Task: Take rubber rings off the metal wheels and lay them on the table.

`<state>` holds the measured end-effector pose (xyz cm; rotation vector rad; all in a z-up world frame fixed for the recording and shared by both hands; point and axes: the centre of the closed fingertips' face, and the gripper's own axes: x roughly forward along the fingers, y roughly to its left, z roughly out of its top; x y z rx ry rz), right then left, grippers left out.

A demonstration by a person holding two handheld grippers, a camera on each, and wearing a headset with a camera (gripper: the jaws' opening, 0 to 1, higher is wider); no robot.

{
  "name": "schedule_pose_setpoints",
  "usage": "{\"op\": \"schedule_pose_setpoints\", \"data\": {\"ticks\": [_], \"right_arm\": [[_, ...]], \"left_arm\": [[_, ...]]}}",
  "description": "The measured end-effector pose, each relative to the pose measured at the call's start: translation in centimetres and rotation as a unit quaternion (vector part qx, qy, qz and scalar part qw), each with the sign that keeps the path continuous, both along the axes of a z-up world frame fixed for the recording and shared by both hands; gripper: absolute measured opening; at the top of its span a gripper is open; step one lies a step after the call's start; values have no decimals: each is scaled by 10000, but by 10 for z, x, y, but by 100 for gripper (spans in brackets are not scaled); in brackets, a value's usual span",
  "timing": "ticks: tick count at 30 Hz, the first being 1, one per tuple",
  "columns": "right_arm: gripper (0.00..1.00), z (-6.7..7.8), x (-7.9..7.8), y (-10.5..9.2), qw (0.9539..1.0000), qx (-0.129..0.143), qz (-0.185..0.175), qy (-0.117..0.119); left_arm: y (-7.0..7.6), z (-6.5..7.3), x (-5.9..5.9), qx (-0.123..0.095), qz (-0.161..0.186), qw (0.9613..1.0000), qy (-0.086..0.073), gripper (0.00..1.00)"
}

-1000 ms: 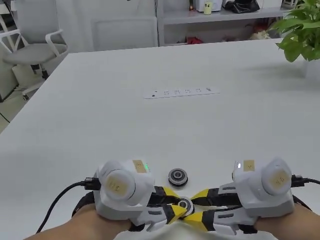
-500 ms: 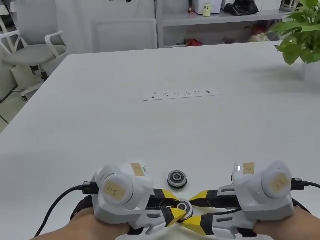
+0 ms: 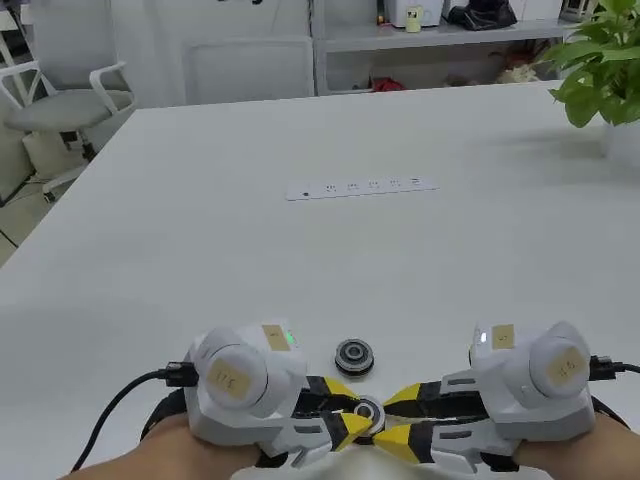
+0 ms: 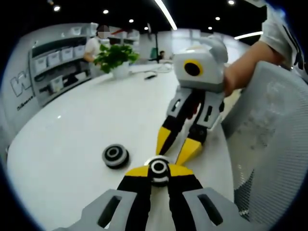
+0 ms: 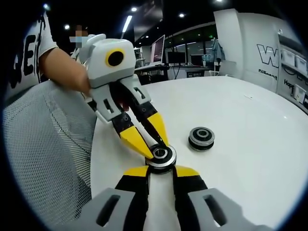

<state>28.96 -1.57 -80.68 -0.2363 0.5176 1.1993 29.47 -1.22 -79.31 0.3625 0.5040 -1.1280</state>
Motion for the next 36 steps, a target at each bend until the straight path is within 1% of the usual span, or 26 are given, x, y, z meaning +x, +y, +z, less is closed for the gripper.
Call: {"op": "schedule_pose_setpoints", "data": {"ticks": [9,12,13,16,20,23,27,30,32,36], "right_arm": [[12,-1,1,-2,10000,-46,-8,31],[5,-2,1,-4,9999,-72,-48,75],[4,-2,2,-5,9999,-67,-60,76],[3,-2,2,-4,9998,-63,-96,145],[1,-2,3,-6,9993,-4,-226,311],[0,-2,4,-6,9987,44,-318,401],[0,-1,5,-7,9976,117,-421,545],[0,0,5,-7,9973,147,-460,546],[0,1,6,-8,9973,154,-483,536],[0,1,7,-8,9965,194,-532,607]], "left_arm": [[0,0,0,6,1,10000,1,13],[0,0,1,1,2,10000,7,13],[0,0,1,-3,5,10000,5,13],[1,0,1,7,-2,10000,-8,13],[1,0,1,7,3,10000,0,13],[1,0,0,41,-14,10000,-46,13],[1,0,0,51,-21,10000,-64,13],[1,0,0,62,-24,9999,-77,12],[1,0,0,86,-42,9999,-112,12],[2,0,0,99,-57,9999,-129,12]]}}
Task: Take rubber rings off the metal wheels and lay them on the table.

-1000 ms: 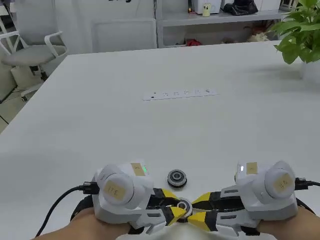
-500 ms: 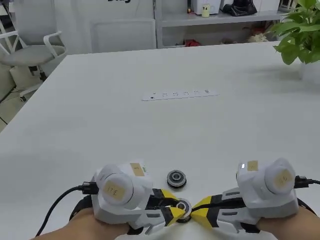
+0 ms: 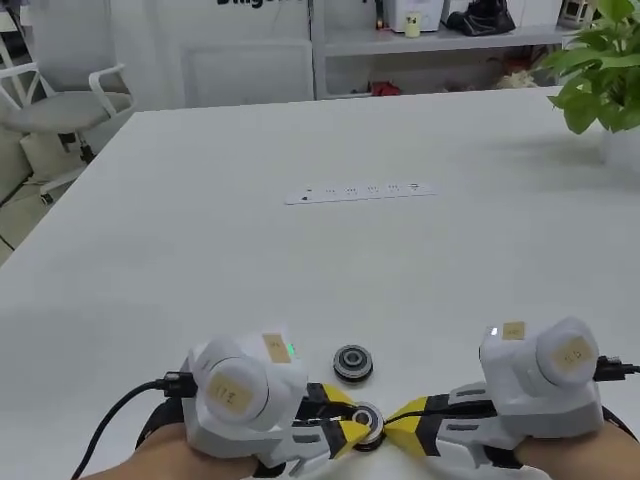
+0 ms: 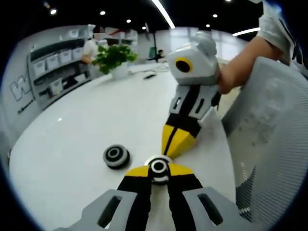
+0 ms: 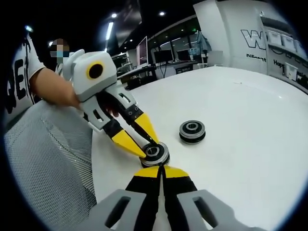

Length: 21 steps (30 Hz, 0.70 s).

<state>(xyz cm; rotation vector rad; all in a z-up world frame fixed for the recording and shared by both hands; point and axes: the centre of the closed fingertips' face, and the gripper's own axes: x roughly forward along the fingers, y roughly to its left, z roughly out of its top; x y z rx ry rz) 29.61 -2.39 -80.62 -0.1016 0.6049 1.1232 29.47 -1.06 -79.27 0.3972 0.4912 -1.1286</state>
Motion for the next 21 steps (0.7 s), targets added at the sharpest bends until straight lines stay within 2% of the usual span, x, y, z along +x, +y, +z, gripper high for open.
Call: {"op": "schedule_pose_setpoints", "data": {"ticks": [8,10,13,21], "right_arm": [[0,5,0,-2,9996,159,-157,178],[0,12,4,0,9979,472,-335,298],[0,8,3,-1,9988,313,-268,263],[0,12,4,0,9970,517,-392,433]], "left_arm": [[0,0,0,9,5,10000,-5,12],[0,0,0,22,10,10000,-13,12],[0,0,0,21,21,10000,-6,12],[-1,0,0,38,65,10000,-4,12]]}}
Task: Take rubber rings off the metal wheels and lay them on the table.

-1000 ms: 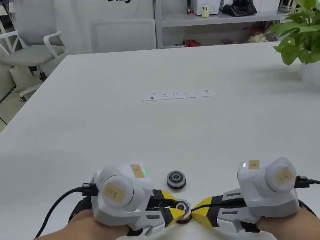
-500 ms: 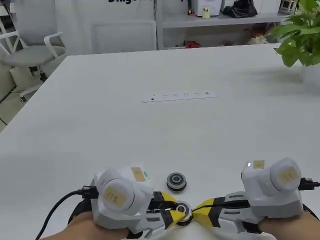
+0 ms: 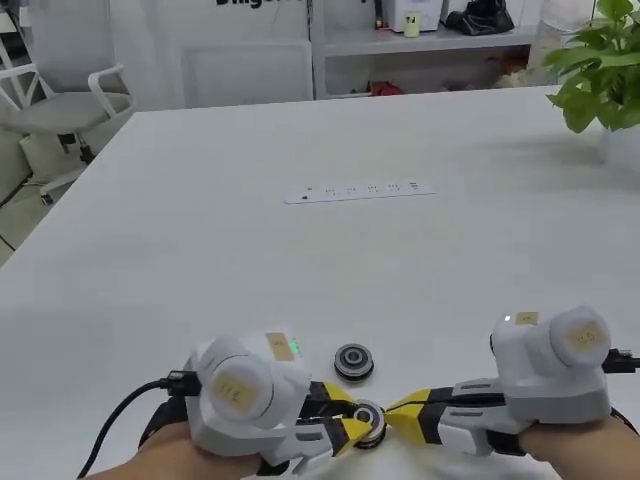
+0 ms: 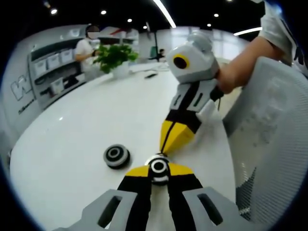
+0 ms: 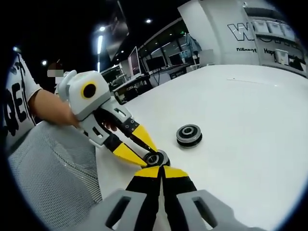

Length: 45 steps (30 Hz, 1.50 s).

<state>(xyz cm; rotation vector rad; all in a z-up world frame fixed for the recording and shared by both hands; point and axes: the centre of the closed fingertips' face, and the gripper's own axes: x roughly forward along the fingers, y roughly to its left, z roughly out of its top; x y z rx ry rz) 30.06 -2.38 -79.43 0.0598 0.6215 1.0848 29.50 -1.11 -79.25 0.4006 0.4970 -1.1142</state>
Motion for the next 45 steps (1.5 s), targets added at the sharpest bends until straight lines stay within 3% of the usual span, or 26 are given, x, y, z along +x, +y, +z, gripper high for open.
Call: {"op": "schedule_pose_setpoints", "data": {"ticks": [12,26,42,45], "right_arm": [[0,2,-1,3,10000,38,54,-49],[0,4,-4,6,9997,-16,197,-152],[0,7,-7,10,9995,75,279,-114],[0,12,-9,13,9992,207,322,-104]], "left_arm": [[0,0,1,53,41,10000,-8,12],[0,-1,0,-5,86,9999,90,12],[-1,-1,0,3,63,10000,64,12],[-1,-1,-1,-1,61,10000,59,12]]}}
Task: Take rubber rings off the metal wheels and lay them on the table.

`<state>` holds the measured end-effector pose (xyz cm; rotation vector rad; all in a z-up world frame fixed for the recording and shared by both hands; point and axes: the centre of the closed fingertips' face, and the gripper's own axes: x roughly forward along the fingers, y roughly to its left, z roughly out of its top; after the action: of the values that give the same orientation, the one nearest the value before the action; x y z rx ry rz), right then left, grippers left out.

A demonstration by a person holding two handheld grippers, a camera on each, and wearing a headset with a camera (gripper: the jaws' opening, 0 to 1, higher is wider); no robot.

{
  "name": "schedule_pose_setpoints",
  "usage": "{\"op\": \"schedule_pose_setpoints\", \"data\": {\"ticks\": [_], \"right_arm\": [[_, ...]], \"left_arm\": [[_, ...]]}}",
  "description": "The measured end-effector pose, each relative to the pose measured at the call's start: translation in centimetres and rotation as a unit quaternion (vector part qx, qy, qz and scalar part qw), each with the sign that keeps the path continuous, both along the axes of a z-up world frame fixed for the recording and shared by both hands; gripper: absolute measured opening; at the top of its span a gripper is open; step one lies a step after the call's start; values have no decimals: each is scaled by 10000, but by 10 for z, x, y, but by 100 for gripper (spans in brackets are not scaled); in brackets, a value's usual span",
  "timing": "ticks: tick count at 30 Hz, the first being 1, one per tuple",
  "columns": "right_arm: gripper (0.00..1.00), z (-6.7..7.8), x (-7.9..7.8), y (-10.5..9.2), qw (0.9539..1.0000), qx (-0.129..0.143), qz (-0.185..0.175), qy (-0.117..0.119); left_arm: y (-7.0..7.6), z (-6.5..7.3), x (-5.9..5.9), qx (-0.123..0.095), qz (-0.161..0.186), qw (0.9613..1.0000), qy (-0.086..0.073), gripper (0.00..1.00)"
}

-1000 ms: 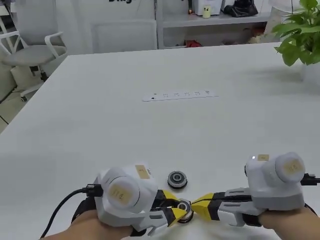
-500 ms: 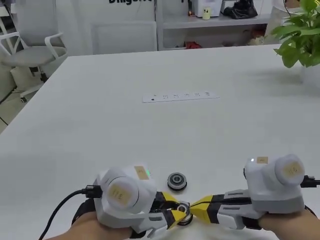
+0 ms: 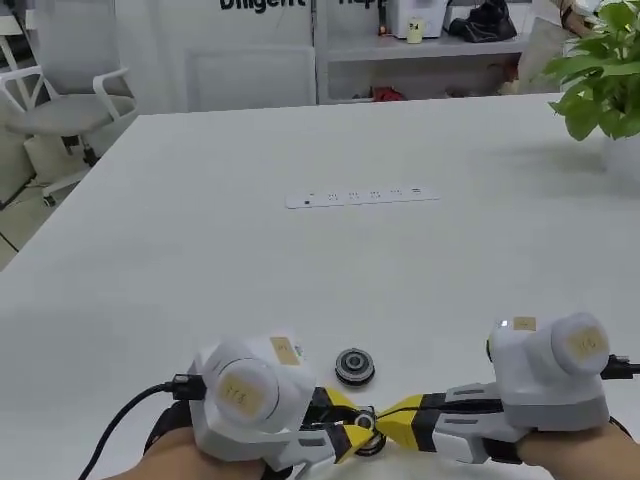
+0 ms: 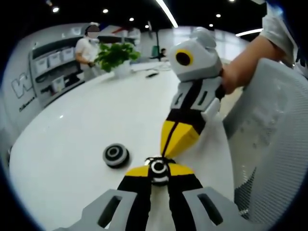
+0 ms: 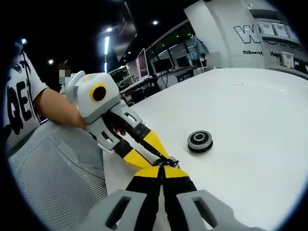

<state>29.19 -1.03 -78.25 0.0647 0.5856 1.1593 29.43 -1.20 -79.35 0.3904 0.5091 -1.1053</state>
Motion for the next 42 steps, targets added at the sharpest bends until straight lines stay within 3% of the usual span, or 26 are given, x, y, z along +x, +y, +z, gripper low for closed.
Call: {"op": "schedule_pose_setpoints", "data": {"ticks": [2,4,17,27,32,42], "right_arm": [[0,7,-5,6,9997,164,163,-4],[0,6,-4,6,9997,14,176,-147],[0,1,4,-4,9999,-8,-42,-153],[0,6,8,-6,9995,20,-88,-318],[0,9,7,-5,9994,25,-48,-339],[0,18,5,-1,9992,52,91,-378]], "left_arm": [[0,0,0,-3,17,10000,-10,12],[0,0,0,-5,17,10000,-15,12],[-2,2,0,12,-77,9999,-130,15],[5,17,3,-223,86,9997,-55,22],[9,25,2,-370,166,9992,33,25],[25,47,-7,-529,162,9985,23,36]]}}
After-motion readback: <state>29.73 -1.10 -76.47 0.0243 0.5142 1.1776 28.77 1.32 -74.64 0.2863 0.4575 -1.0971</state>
